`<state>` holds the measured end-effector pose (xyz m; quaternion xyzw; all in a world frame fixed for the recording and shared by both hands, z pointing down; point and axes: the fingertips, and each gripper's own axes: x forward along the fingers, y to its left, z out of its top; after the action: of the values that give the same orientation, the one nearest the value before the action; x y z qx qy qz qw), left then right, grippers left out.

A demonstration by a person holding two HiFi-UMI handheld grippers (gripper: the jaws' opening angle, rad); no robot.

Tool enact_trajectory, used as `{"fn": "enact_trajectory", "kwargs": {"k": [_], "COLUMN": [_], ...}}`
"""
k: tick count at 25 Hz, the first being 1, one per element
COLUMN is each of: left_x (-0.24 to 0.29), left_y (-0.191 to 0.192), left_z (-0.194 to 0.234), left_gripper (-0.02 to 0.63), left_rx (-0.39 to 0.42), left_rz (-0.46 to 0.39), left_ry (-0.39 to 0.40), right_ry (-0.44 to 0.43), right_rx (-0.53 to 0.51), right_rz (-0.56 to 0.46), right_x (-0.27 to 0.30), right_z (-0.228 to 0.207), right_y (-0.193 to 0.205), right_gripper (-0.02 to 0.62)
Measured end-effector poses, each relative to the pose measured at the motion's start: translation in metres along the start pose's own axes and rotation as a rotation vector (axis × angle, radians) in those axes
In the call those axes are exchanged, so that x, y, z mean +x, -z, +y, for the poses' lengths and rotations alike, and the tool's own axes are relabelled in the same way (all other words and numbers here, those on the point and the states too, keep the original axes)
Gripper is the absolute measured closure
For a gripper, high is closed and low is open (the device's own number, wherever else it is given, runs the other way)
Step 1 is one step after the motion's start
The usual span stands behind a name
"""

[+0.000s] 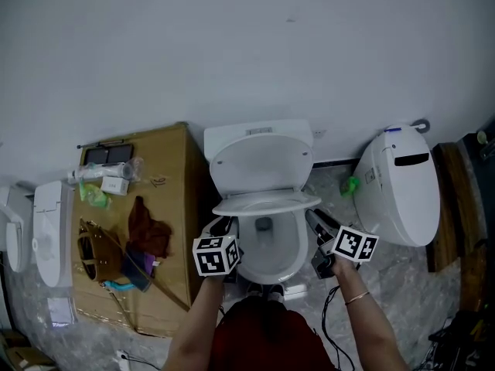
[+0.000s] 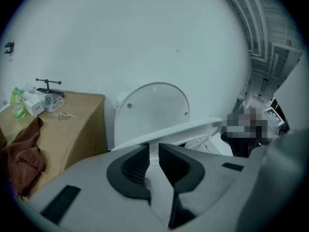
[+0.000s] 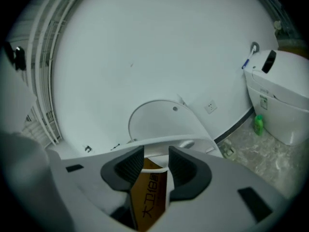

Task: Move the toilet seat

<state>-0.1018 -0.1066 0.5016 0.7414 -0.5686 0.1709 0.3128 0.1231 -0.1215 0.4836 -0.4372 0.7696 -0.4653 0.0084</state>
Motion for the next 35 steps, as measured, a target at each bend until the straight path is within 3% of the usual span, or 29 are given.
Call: {"fn": "enact_trajectory", "kwargs": {"k": [4, 6, 19, 35], "left_x": [0.006, 0.01, 0.038, 0.078], "left_y": [-0.012, -0.019, -0.061, -0.106], "left_z": [0.002, 0.002, 0.011, 0.027], "left_gripper": [0.532, 0.534, 0.541, 0.541], "left_rx": [0.002, 0.013, 0.051, 0.038], "left_rz": [-0.013, -0.019, -0.04, -0.105], "left_ry": [0.0, 0.001, 0.0, -0.025], "right_ry": [0.029, 0.056, 0.133, 0.155], "right_rx": [-0.135, -0.195, -0.372, -0.432], "right_rz": [0.011, 0.011, -0.006, 0.01], "right_x": [0.016, 0.026, 0.071, 0.12], "right_z": [0.007, 0.009, 0.016, 0.012], "right_y": [-0.007, -0.014, -0.052, -0.085], "right_gripper": [0.515, 0.536, 0.545, 0.545]}}
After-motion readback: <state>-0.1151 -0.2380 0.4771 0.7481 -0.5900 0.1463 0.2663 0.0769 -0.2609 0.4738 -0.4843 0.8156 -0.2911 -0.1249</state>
